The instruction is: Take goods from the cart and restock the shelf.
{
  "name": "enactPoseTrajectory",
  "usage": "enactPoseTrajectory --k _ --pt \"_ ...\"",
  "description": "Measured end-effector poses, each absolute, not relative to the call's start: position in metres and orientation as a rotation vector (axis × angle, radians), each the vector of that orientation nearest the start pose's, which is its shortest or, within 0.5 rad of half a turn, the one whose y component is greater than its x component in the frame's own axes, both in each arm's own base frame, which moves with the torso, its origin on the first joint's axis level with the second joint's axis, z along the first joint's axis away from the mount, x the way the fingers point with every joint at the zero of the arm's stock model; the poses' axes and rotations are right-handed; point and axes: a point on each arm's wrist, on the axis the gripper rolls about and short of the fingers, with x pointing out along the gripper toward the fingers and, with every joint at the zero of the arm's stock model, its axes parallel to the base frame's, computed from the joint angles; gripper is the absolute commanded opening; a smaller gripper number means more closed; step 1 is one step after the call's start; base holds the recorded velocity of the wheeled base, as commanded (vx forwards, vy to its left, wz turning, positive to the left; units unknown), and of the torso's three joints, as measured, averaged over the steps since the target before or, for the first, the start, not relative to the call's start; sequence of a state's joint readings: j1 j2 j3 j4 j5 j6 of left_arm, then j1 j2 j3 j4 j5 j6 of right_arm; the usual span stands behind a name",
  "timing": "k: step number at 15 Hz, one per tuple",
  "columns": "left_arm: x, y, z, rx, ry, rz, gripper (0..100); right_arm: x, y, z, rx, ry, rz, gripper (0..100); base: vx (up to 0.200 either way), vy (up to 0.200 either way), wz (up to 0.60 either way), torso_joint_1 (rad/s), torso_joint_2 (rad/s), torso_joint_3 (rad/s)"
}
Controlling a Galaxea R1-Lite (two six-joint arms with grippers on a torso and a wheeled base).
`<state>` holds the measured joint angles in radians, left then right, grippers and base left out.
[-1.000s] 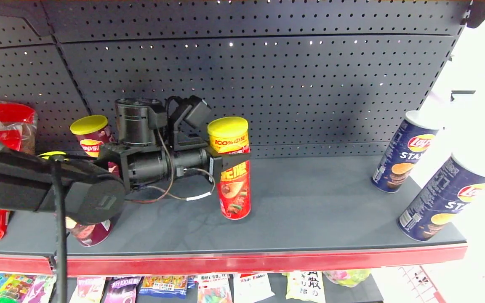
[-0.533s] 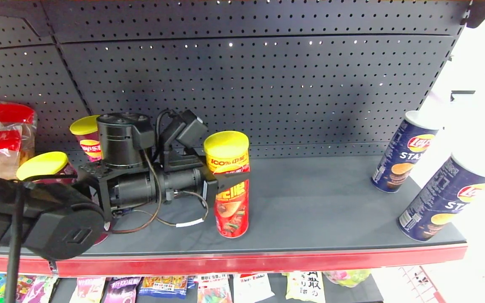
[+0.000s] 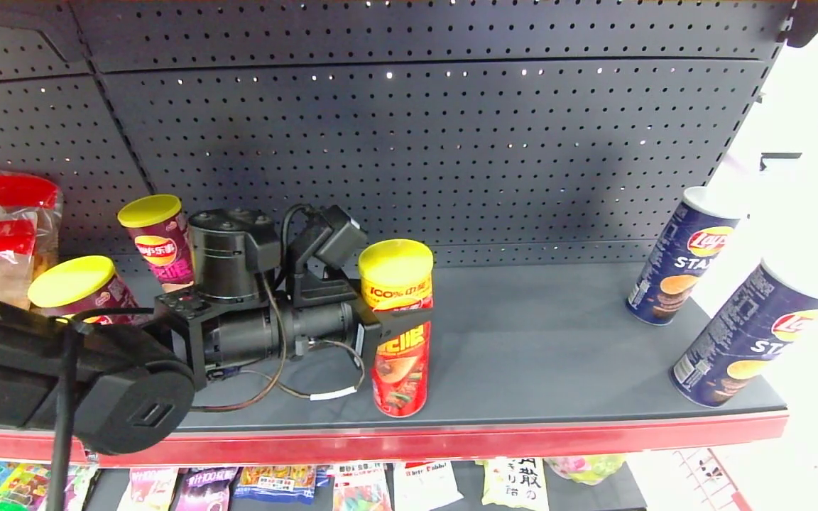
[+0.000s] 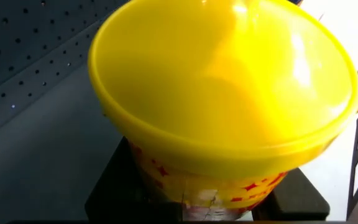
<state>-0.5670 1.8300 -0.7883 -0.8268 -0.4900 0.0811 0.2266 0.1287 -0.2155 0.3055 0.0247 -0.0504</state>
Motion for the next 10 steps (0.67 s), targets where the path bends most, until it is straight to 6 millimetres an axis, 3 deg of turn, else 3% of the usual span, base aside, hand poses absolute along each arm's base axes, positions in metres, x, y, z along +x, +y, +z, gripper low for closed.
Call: enactPoseTrajectory --k 4,10 --pt "0.279 -0.191 0.149 0.077 0.142 -1.071 0 -0.029 -0.006 0.107 -0.072 0.214 0.255 0 0.0 0.0 0.0 0.0 0.0 0.0" --pt "0.276 -0.193 0.143 0.075 0.169 -1.084 0 -0.029 -0.006 0.106 -0.072 0.219 0.255 0 0.0 0.0 0.0 0.0 0.0 0.0"
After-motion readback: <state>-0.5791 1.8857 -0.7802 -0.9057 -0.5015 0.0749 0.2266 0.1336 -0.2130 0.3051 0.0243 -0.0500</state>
